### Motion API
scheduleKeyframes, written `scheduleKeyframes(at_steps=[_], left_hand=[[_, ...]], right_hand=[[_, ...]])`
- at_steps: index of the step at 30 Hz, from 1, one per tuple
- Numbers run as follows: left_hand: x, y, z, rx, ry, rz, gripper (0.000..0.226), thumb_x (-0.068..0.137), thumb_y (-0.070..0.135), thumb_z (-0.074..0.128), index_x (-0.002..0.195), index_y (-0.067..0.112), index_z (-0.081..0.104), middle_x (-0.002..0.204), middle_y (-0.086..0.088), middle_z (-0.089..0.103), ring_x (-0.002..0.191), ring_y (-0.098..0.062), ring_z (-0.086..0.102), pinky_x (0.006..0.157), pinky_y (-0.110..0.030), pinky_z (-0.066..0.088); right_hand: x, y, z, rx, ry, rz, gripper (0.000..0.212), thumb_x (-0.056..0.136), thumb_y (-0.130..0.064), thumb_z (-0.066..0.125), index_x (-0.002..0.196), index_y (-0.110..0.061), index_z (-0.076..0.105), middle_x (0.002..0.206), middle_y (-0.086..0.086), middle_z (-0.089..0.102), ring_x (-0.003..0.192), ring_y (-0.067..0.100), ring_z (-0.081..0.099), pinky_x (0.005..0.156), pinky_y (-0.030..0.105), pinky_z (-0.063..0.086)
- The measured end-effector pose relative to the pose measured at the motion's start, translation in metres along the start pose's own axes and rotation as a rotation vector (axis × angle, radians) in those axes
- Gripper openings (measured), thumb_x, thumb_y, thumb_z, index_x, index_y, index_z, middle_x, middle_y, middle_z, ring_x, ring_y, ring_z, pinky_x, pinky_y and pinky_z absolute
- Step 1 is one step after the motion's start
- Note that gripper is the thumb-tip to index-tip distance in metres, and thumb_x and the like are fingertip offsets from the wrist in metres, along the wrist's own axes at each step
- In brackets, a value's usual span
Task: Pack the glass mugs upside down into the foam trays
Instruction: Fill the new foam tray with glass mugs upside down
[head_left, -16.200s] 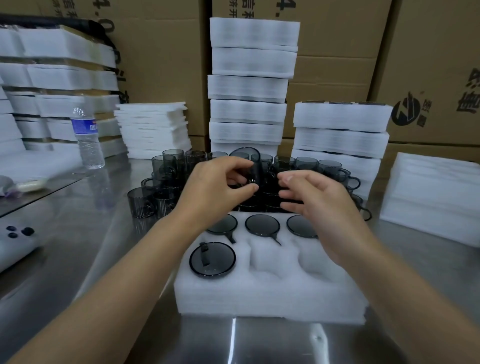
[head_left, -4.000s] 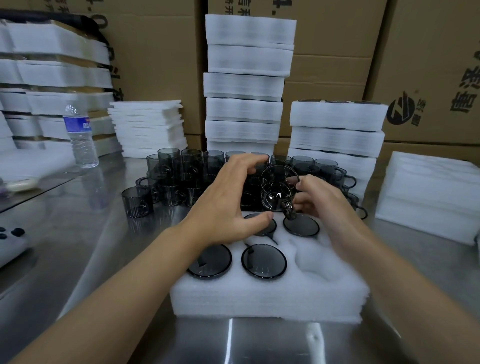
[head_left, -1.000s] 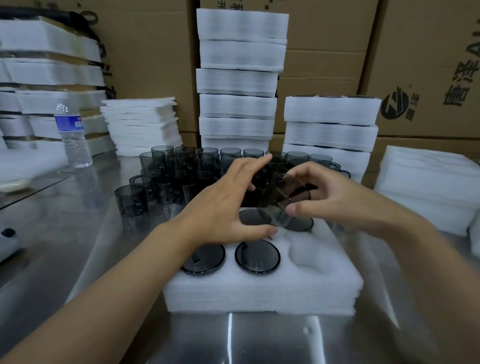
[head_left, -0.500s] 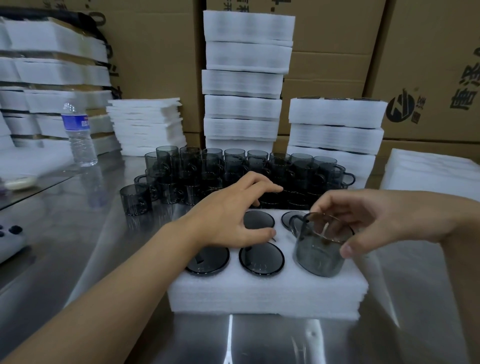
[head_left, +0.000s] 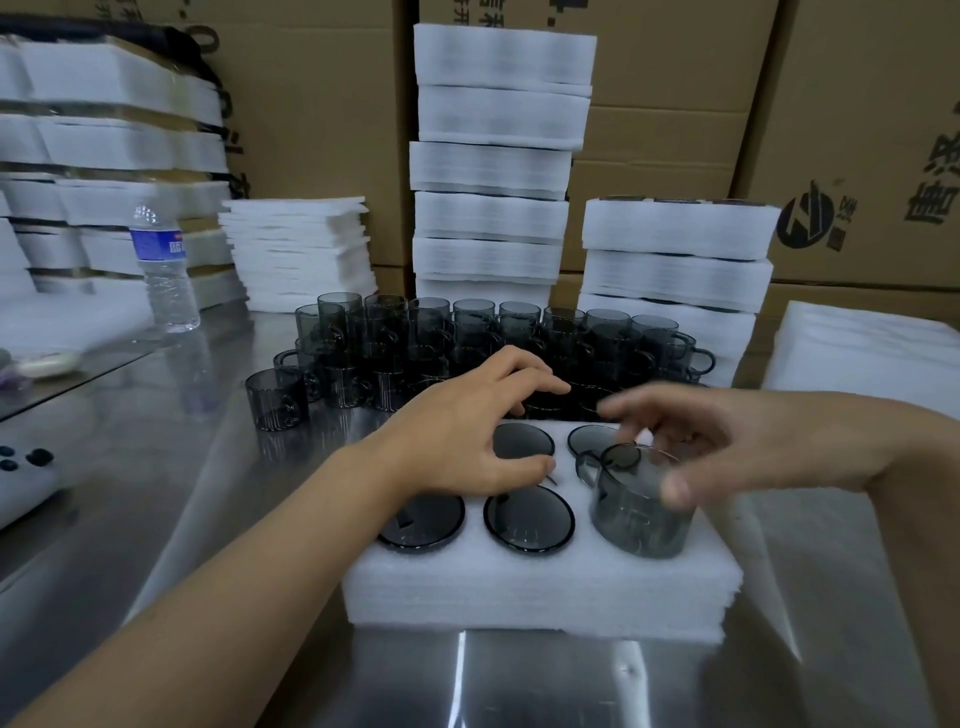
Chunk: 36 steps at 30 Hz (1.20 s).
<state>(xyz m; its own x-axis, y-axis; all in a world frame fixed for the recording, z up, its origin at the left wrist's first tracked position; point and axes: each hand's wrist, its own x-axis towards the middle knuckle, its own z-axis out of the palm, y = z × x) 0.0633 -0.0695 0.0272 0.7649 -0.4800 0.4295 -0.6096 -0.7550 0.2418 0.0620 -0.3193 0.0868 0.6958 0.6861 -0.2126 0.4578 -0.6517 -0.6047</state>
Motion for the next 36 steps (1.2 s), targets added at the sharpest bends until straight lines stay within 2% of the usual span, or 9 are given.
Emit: scheduleKeyframes(at_steps=[3, 6, 10, 12, 19, 25, 29, 32, 36], left_hand=[[0.001, 0.000, 0.001, 0.036, 0.010, -0.023, 0.053, 0.083, 0.042, 0.056, 0.133, 0.034, 0.044, 0.132, 0.024, 0.033, 0.100, -0.007, 0.055, 0.081, -0.038, 0.050], [0.003, -0.001, 0.001, 0.087, 0.055, -0.070, 0.043, 0.089, 0.034, 0.053, 0.131, 0.029, 0.047, 0.128, 0.016, 0.042, 0.107, -0.010, 0.052, 0.087, -0.036, 0.047], [0.004, -0.002, 0.001, 0.103, 0.049, -0.141, 0.037, 0.093, 0.032, 0.049, 0.129, 0.025, 0.052, 0.121, 0.007, 0.054, 0.110, -0.011, 0.046, 0.094, -0.036, 0.041], [0.005, -0.003, 0.002, 0.113, 0.033, -0.161, 0.038, 0.094, 0.033, 0.048, 0.131, 0.024, 0.052, 0.122, 0.007, 0.055, 0.111, -0.011, 0.046, 0.094, -0.035, 0.041], [0.006, -0.005, 0.004, 0.068, -0.061, -0.203, 0.039, 0.095, 0.037, 0.049, 0.132, 0.024, 0.052, 0.124, 0.004, 0.053, 0.115, -0.012, 0.043, 0.099, -0.032, 0.036], [0.006, -0.005, 0.005, 0.034, -0.086, -0.199, 0.031, 0.094, 0.034, 0.049, 0.122, 0.024, 0.057, 0.115, 0.007, 0.053, 0.109, -0.011, 0.043, 0.095, -0.028, 0.035], [0.006, -0.004, 0.004, 0.044, -0.100, -0.213, 0.034, 0.093, 0.032, 0.048, 0.125, 0.023, 0.056, 0.115, 0.006, 0.054, 0.108, -0.011, 0.045, 0.096, -0.032, 0.038], [0.006, -0.003, 0.004, 0.033, -0.135, -0.239, 0.036, 0.093, 0.032, 0.047, 0.127, 0.024, 0.055, 0.118, 0.005, 0.056, 0.110, -0.012, 0.046, 0.097, -0.034, 0.039], [0.007, -0.003, 0.004, -0.011, -0.158, -0.279, 0.038, 0.091, 0.031, 0.048, 0.128, 0.026, 0.054, 0.121, 0.005, 0.057, 0.109, -0.013, 0.050, 0.094, -0.034, 0.043]], right_hand=[[0.016, -0.011, 0.011, 0.120, 0.309, -0.101, 0.085, 0.041, -0.097, 0.046, 0.119, -0.063, 0.041, 0.116, -0.044, 0.051, 0.107, -0.024, 0.046, 0.089, 0.015, 0.039], [0.038, -0.020, 0.033, 0.107, 0.444, -0.145, 0.086, 0.058, -0.096, 0.029, 0.133, -0.055, 0.040, 0.134, -0.038, 0.040, 0.122, -0.019, 0.037, 0.107, 0.024, 0.031], [0.046, -0.020, 0.047, -0.169, 0.239, -0.022, 0.097, 0.063, -0.085, 0.013, 0.149, -0.040, 0.012, 0.156, -0.022, 0.011, 0.130, -0.012, 0.001, 0.118, 0.033, -0.002], [0.044, -0.018, 0.046, -0.172, 0.188, 0.029, 0.098, 0.063, -0.085, 0.011, 0.150, -0.039, 0.006, 0.157, -0.021, 0.002, 0.129, -0.012, -0.006, 0.117, 0.032, -0.008], [0.049, -0.020, 0.054, -0.297, 0.134, 0.046, 0.094, 0.067, -0.078, 0.010, 0.150, -0.036, -0.003, 0.159, -0.015, -0.001, 0.143, -0.001, -0.008, 0.116, 0.031, -0.010], [0.054, -0.016, 0.055, -0.283, 0.135, 0.018, 0.088, 0.073, -0.078, 0.015, 0.150, -0.041, -0.005, 0.159, -0.014, 0.012, 0.145, 0.004, 0.005, 0.120, 0.037, 0.003], [0.054, -0.016, 0.058, -0.341, 0.108, 0.042, 0.094, 0.066, -0.080, 0.012, 0.148, -0.040, -0.008, 0.158, -0.019, 0.002, 0.142, 0.000, -0.001, 0.116, 0.028, -0.006], [0.057, -0.015, 0.060, -0.381, 0.122, 0.050, 0.097, 0.065, -0.082, 0.010, 0.150, -0.037, -0.005, 0.158, -0.018, -0.003, 0.143, -0.001, -0.005, 0.118, 0.032, -0.006], [0.058, -0.011, 0.065, -0.435, 0.138, 0.057, 0.086, 0.078, -0.079, 0.015, 0.150, -0.037, -0.005, 0.158, -0.020, -0.007, 0.143, 0.000, -0.010, 0.116, 0.029, -0.011]])
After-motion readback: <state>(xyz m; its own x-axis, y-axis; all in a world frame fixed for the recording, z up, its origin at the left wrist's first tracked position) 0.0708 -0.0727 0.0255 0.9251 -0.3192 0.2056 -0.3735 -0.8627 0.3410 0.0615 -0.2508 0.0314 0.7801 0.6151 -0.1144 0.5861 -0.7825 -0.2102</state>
